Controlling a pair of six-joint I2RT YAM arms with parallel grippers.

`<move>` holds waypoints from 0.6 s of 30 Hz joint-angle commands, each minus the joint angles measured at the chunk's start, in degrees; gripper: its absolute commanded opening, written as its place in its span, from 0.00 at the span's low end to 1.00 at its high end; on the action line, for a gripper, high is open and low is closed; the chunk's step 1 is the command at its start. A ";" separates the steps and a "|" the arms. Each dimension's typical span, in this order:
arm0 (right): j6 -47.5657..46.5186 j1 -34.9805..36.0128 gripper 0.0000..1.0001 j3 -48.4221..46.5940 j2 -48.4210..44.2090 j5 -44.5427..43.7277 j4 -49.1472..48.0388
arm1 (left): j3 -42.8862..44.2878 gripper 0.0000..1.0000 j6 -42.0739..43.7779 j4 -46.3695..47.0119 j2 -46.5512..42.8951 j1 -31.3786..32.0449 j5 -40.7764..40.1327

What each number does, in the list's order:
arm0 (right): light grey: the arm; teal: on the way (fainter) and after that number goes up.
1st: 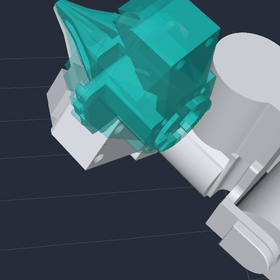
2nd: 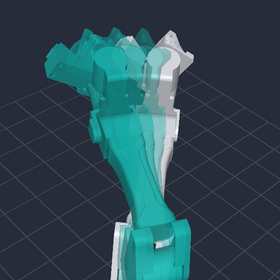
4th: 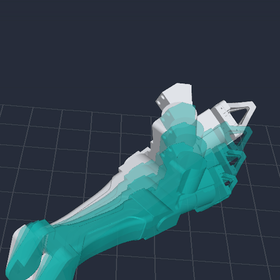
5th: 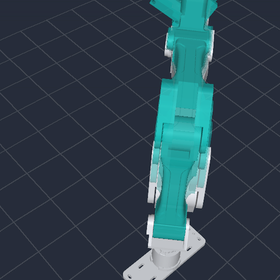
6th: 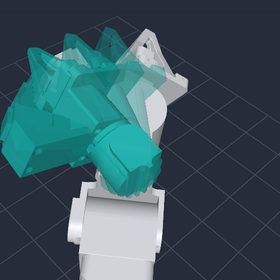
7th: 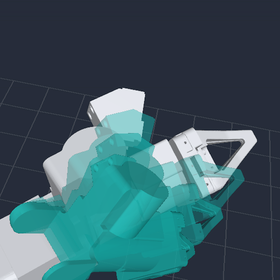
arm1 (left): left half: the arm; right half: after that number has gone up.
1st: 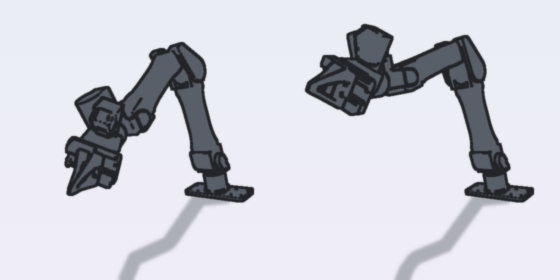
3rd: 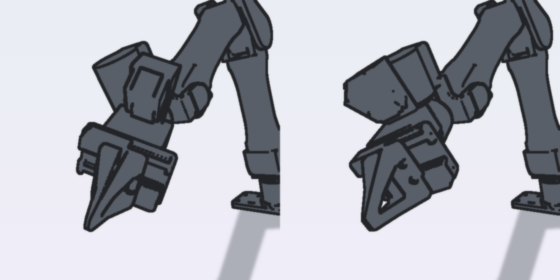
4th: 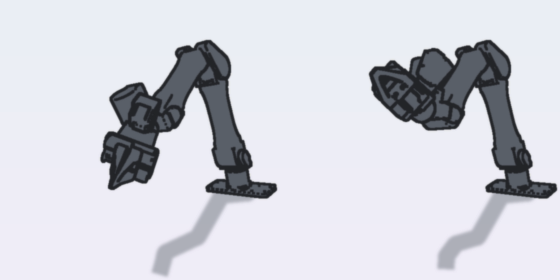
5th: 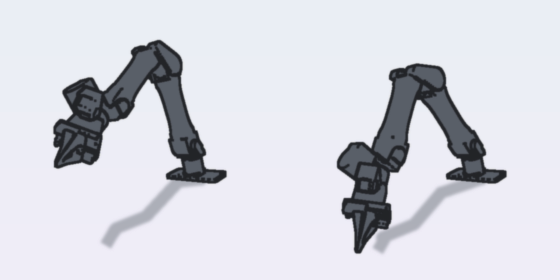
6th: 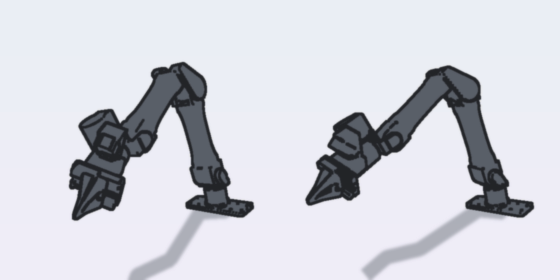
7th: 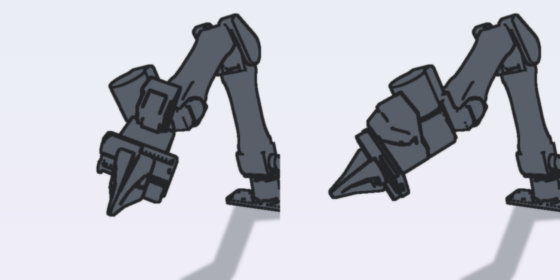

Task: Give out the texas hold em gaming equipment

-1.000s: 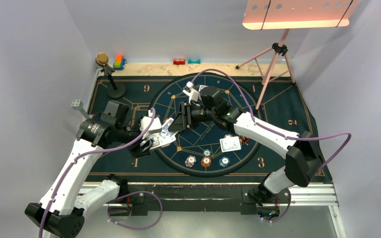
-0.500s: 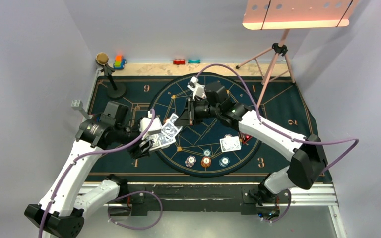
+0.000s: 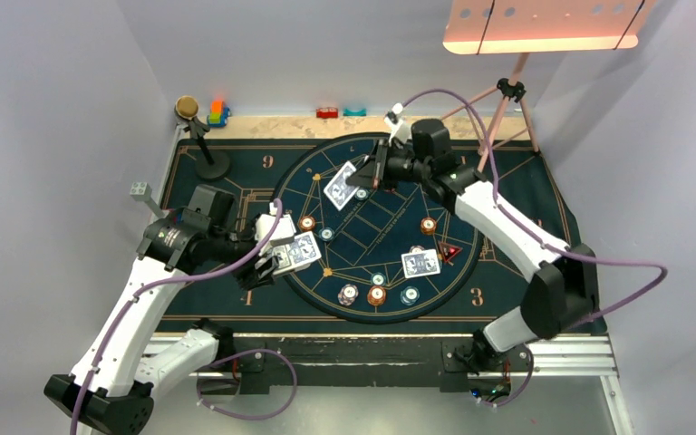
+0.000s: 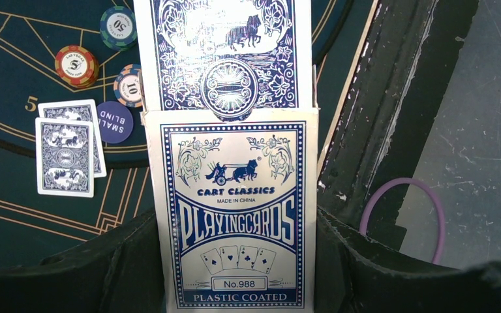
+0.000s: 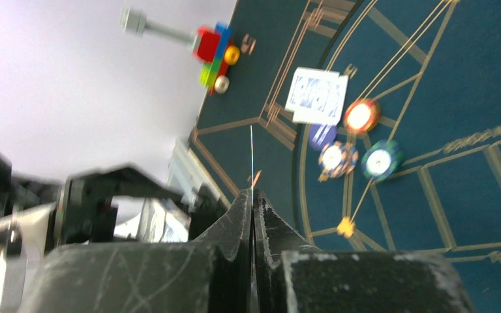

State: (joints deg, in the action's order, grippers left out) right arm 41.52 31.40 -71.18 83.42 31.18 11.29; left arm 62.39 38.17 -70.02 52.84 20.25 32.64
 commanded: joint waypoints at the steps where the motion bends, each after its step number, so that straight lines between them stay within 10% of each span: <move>1: -0.90 -6.28 0.00 -7.15 8.75 -0.41 -4.04 | 1.40 0.00 0.49 1.59 -0.85 -0.39 2.16; 11: -2.36 -14.38 0.00 -41.23 44.10 -8.66 5.41 | 1.53 0.00 0.12 1.15 -1.90 -0.39 1.69; 18: 0.30 -16.36 0.00 -46.37 52.07 -13.76 7.48 | 1.34 0.00 0.93 0.45 -2.32 -0.39 0.80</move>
State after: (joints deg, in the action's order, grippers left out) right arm 40.75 15.31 -113.21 136.35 21.78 16.69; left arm 62.39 38.24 -70.02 51.22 20.25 32.60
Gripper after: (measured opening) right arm 0.007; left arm 0.706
